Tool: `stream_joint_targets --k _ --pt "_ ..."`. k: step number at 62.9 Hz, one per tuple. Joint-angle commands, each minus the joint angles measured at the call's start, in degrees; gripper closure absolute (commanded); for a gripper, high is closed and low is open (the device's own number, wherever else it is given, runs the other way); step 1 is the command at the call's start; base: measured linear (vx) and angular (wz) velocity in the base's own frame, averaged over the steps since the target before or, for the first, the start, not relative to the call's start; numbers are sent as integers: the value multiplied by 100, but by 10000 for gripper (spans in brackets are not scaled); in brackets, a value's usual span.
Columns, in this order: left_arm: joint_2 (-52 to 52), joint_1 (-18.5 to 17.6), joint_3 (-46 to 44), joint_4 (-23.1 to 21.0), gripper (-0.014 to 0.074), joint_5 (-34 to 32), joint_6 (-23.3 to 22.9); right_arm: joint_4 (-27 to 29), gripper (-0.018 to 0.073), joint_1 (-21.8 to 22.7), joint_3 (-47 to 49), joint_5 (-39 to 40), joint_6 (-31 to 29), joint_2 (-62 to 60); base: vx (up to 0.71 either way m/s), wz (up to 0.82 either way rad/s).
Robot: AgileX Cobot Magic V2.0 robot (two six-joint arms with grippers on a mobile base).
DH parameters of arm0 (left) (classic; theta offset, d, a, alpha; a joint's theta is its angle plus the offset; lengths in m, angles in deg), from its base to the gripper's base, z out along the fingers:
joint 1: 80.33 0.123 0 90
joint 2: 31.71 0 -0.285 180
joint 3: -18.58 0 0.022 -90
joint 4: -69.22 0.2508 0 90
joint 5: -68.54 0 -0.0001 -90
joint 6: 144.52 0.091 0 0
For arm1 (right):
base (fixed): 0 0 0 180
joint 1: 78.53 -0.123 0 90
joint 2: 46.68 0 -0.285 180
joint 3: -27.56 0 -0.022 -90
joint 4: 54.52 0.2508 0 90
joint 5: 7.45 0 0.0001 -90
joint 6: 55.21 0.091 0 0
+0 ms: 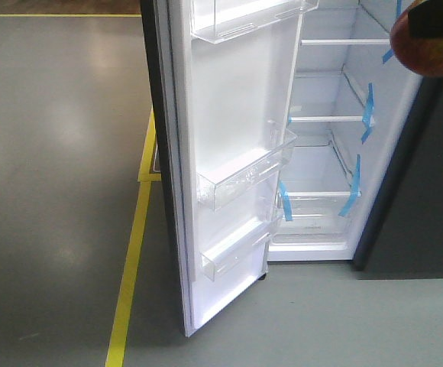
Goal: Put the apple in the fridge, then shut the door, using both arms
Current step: 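Drive up to the refrigerator door bins, left gripper beside the door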
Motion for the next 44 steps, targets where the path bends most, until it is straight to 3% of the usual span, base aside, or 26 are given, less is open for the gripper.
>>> stream_joint_targets --k 1,44 --pt "82 -36 159 -14 603 -404 -4 280 566 21 172 14 -31 -139 13 0" --pt "82 -36 159 -14 603 -404 -4 280 566 21 172 14 -31 -139 12 2"
